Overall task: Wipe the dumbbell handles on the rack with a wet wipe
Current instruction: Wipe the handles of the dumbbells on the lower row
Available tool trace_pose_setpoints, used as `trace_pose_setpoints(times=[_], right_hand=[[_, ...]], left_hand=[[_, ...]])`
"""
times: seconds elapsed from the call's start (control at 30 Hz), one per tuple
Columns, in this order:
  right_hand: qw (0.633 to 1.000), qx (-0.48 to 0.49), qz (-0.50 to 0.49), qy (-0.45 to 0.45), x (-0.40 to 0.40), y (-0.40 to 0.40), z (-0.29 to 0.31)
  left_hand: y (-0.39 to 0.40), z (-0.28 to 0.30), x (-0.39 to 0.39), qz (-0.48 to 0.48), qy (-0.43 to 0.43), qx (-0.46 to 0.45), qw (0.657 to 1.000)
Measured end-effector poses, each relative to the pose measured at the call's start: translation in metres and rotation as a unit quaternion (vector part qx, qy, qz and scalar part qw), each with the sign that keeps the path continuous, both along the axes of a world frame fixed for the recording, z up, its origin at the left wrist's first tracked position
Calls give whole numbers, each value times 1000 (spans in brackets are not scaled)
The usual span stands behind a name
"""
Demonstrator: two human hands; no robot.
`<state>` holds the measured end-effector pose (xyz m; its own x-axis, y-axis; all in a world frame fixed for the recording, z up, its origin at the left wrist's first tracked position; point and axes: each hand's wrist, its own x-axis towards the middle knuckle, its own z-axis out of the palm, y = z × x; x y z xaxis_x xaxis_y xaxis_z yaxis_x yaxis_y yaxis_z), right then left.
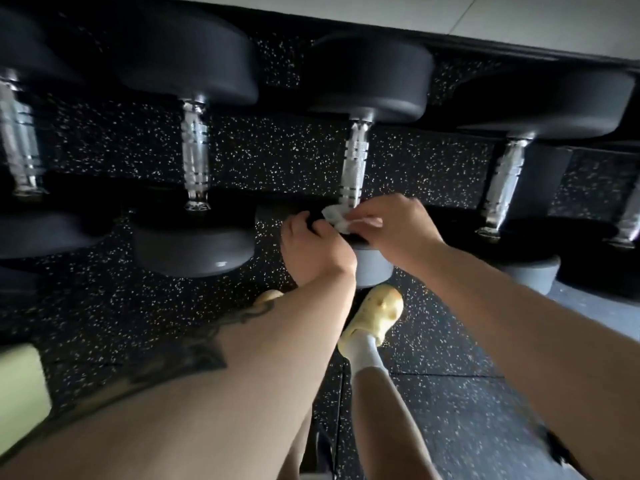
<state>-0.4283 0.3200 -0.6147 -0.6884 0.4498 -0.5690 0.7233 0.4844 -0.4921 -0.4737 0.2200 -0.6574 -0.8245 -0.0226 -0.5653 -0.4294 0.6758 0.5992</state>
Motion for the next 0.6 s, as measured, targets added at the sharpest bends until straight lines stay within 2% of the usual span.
trace_pose_setpoints(times=[0.1,0.17,0.27,0.33,0.4,0.47,0.6], right_hand=[[974,84,210,12,-19,16,-10],[952,138,265,70,-25,17,-14],[960,169,215,57,-29,-1,-11],[950,194,245,-24,-42,-12,-8],[938,197,277,-62,-60,-17,-3],[946,170,264,-80,-60,-15,-4],[996,48,38,-69,-15,-9,-3]], left_hand=[[-1,-1,4,16,36,4,999],[1,-3,4,28,41,0,999],[0,-5,4,28,47,0,999],[0,-5,4,23,39,2,999],[1,-5,4,27,39,6,999],[0,-5,3,21,38,10,999],[-4,-7,4,6,49,16,999]])
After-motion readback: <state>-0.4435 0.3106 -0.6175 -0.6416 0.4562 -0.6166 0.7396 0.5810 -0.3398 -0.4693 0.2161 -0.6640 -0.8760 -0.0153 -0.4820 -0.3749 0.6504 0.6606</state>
